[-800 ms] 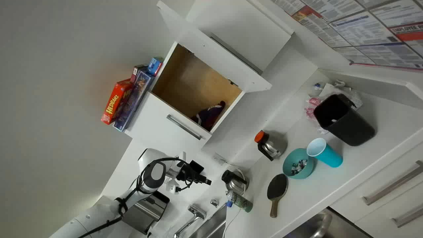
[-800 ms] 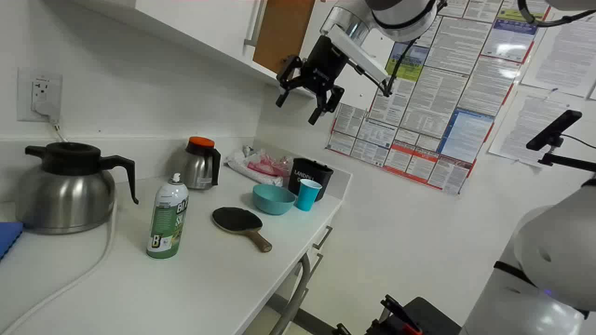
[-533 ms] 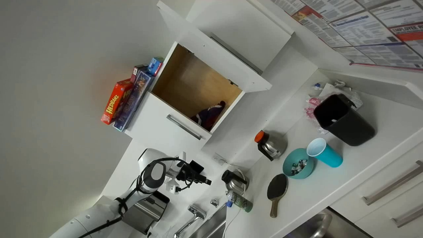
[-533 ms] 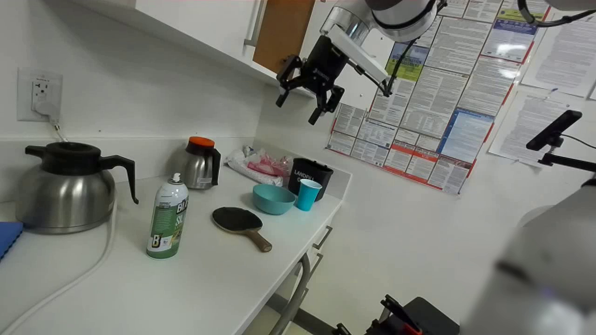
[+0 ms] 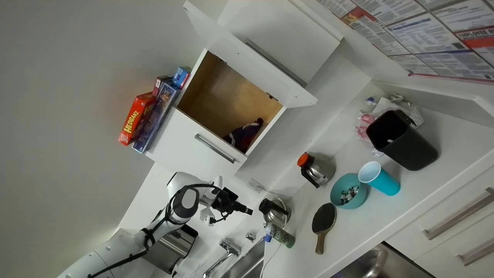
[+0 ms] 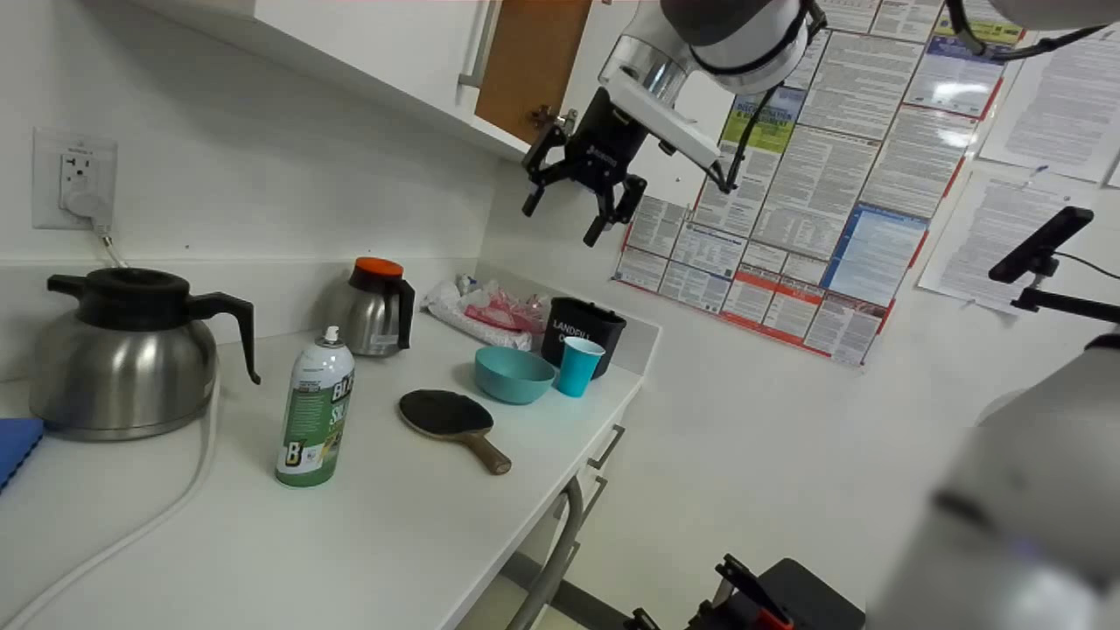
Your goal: Put the green bowl in the open upper cabinet
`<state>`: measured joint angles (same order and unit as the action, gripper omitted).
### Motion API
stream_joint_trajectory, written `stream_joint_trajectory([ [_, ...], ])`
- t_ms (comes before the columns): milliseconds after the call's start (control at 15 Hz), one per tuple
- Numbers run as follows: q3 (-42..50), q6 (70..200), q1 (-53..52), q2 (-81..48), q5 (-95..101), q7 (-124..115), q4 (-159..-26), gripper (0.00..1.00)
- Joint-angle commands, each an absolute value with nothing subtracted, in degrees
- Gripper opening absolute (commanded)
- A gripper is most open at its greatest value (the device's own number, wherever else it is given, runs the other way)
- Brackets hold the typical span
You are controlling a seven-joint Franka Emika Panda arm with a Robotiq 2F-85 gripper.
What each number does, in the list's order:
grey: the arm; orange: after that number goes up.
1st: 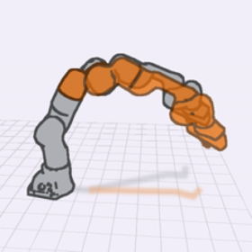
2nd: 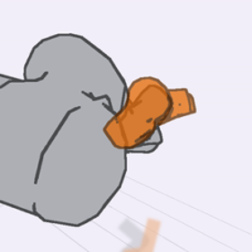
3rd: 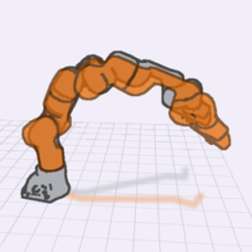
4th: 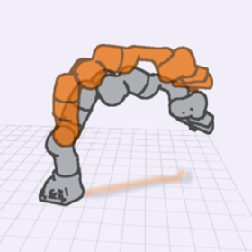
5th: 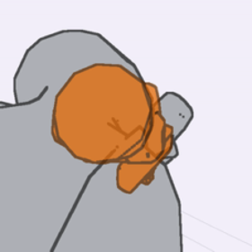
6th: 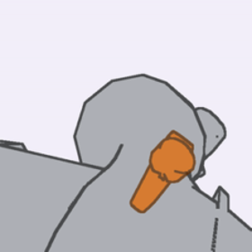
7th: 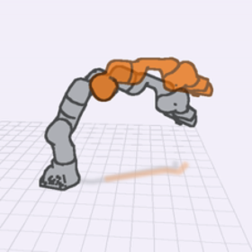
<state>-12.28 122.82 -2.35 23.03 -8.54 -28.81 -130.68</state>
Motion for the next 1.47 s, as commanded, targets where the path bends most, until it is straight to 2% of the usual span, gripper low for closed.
stream_joint_trajectory([
  [0,-12.88,130.00,0.94,18.65,-5.35,-37.13,-132.60,1.00],
  [400,-11.71,150.01,6.53,8.08,7.89,-57.24,-138.02,1.00],
  [600,-12.44,155.64,11.23,3.73,19.19,-71.44,-138.99,1.00],
  [733,-8.58,155.85,8.99,1.12,27.26,-80.57,-138.31,1.00],
  [800,-11.06,154.74,11.18,0.27,28.10,-82.51,-138.03,1.00],
  [867,-6.78,154.70,6.95,1.60,25.30,-77.41,-138.72,1.00],
  [1200,-6.63,154.73,6.73,0.14,26.67,-80.12,-138.46,1.00],
  [1400,-3.55,154.80,5.53,-4.14,24.20,-79.95,-134.51,1.00],
])
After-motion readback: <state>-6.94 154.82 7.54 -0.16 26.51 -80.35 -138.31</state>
